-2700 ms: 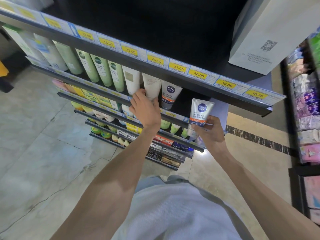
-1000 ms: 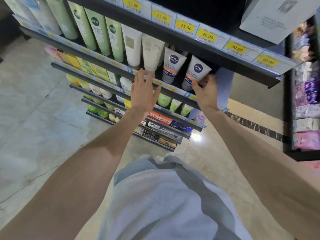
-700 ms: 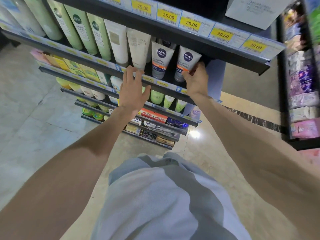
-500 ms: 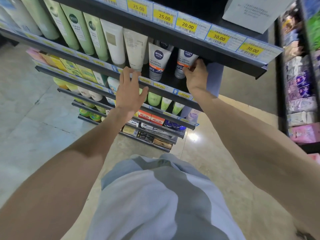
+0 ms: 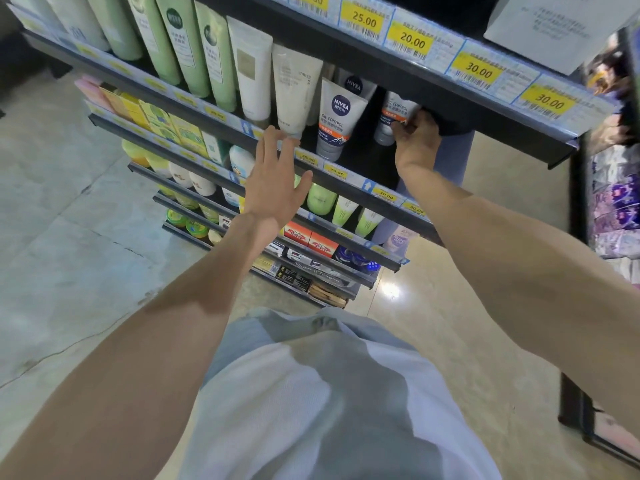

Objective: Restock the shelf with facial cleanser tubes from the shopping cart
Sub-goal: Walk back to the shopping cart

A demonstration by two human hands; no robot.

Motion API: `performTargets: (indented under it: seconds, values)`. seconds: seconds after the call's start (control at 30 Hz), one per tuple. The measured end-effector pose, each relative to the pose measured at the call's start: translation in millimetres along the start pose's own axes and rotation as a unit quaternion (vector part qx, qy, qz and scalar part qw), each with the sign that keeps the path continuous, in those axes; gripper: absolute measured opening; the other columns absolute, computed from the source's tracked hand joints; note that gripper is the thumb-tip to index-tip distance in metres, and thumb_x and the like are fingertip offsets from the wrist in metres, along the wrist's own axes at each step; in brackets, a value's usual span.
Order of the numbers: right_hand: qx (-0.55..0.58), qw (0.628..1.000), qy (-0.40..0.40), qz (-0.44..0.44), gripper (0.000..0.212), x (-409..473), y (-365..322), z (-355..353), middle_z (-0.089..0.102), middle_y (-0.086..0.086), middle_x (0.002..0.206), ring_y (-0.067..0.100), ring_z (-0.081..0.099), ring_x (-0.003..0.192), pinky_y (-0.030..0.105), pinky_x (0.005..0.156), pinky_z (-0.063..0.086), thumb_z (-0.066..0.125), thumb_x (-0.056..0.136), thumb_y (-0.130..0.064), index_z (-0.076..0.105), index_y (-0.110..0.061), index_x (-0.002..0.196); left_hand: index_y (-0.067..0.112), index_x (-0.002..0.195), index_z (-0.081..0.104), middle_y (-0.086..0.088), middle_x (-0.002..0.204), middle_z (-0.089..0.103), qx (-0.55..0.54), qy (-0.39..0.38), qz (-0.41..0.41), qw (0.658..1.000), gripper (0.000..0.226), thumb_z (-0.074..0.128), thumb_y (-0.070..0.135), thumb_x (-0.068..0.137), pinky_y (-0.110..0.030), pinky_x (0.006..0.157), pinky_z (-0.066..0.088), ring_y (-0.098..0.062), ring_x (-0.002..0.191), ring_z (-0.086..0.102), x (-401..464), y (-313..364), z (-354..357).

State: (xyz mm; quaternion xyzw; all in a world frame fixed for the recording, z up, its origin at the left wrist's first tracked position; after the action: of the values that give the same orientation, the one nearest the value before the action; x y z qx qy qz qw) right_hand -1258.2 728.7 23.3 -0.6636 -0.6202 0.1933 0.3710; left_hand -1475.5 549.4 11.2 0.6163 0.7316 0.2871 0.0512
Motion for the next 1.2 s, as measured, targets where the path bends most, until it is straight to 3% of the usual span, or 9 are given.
performTargets:
  seconds: [0.33, 0.5, 0.67, 0.8, 0.9, 1.03, 1.2]
  values:
    - [-0.022, 1.000, -0.002, 0.012, 0.032, 8.2, -1.8, 8.7, 0.068, 0.011, 0.128, 0.028, 0.062, 0.121, 0.033, 0.102, 0.046, 0.065, 0.097, -0.024, 0.063, -0.008, 0.125, 0.012, 0.144, 0.043, -0.008, 0.153, 0.032, 0.002, -0.009, 0.007, 1.000, 0.052, 0.059, 0.035, 0.100, -0.045, 0.089, 0.060, -0.025, 0.154, 0.017, -2.7, -3.3, 2.3]
    - [-0.018, 0.998, -0.050, 0.026, 0.067, -10.5, 7.7, 3.7, 0.048, 0.014, 0.152, 0.029, 0.044, 0.141, 0.029, 0.115, 0.032, 0.066, 0.095, -0.033, 0.040, -0.007, 0.152, 0.015, 0.156, 0.029, -0.007, 0.165, 0.021, 0.031, -0.060, 0.015, 0.998, 0.066, 0.056, 0.038, 0.101, -0.055, 0.109, 0.047, -0.028, 0.156, 0.011, -7.2, -6.3, -2.8]
    - [-0.076, 0.989, -0.126, -0.013, 0.082, -46.9, 2.1, -40.3, 0.039, 0.012, 0.159, 0.031, 0.040, 0.144, 0.033, 0.114, 0.034, 0.070, 0.094, -0.040, 0.027, -0.010, 0.157, 0.020, 0.163, 0.013, -0.007, 0.171, 0.005, 0.048, -0.114, 0.013, 0.992, 0.072, 0.048, 0.041, 0.104, -0.051, 0.127, 0.016, -0.027, 0.158, 0.002, -26.5, 4.1, -19.4]
    - [-0.132, 0.982, -0.124, -0.055, 0.086, -84.8, 1.7, -78.0, 0.049, 0.011, 0.150, 0.031, 0.047, 0.136, 0.043, 0.110, 0.045, 0.069, 0.090, -0.053, 0.032, -0.013, 0.156, 0.021, 0.163, 0.014, -0.007, 0.171, 0.007, 0.082, -0.148, 0.048, 0.984, 0.070, 0.044, 0.045, 0.104, -0.051, 0.127, 0.015, -0.026, 0.158, 0.003, -35.4, 23.5, -17.0]
    - [-0.162, 0.976, -0.138, -0.051, 0.087, -120.5, 9.9, -105.2, 0.039, 0.009, 0.158, 0.029, 0.039, 0.143, 0.045, 0.115, 0.040, 0.069, 0.090, -0.055, 0.029, -0.016, 0.158, 0.023, 0.163, 0.015, -0.007, 0.171, 0.011, 0.112, -0.178, 0.073, 0.975, 0.069, 0.040, 0.050, 0.105, -0.049, 0.127, 0.012, -0.026, 0.158, 0.005, -39.8, 50.9, -9.6]
    - [-0.249, 0.957, -0.134, -0.066, 0.090, -164.8, 34.7, -145.3, 0.023, 0.007, 0.167, 0.028, 0.019, 0.154, 0.051, 0.123, 0.025, 0.065, 0.091, -0.059, 0.020, -0.023, 0.160, 0.026, 0.164, 0.007, -0.003, 0.172, 0.001, 0.133, -0.219, 0.120, 0.959, 0.069, 0.033, 0.053, 0.106, -0.048, 0.128, 0.005, -0.024, 0.159, -0.002, -55.4, 90.9, 6.3]
    - [-0.290, 0.948, -0.126, -0.041, 0.094, -219.9, 83.5, -213.0, 0.018, 0.008, 0.169, 0.031, 0.014, 0.156, 0.053, 0.122, 0.025, 0.064, 0.089, -0.064, 0.017, -0.025, 0.161, 0.026, 0.162, 0.019, -0.005, 0.171, 0.010, 0.123, -0.215, 0.200, 0.948, 0.067, 0.035, 0.055, 0.104, -0.049, 0.128, 0.008, -0.023, 0.159, 0.002, -91.8, 150.6, 29.3]
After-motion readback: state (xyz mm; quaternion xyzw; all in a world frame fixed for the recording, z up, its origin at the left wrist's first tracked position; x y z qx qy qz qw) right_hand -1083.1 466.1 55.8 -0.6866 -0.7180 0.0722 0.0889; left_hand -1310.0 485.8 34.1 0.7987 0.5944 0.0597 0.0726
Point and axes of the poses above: each hand's wrist, its own x-axis towards the middle knuckle, its own z-axis out of the palm, y = z × x, the point moved 2 cm from there along x, towards the middle knuckle
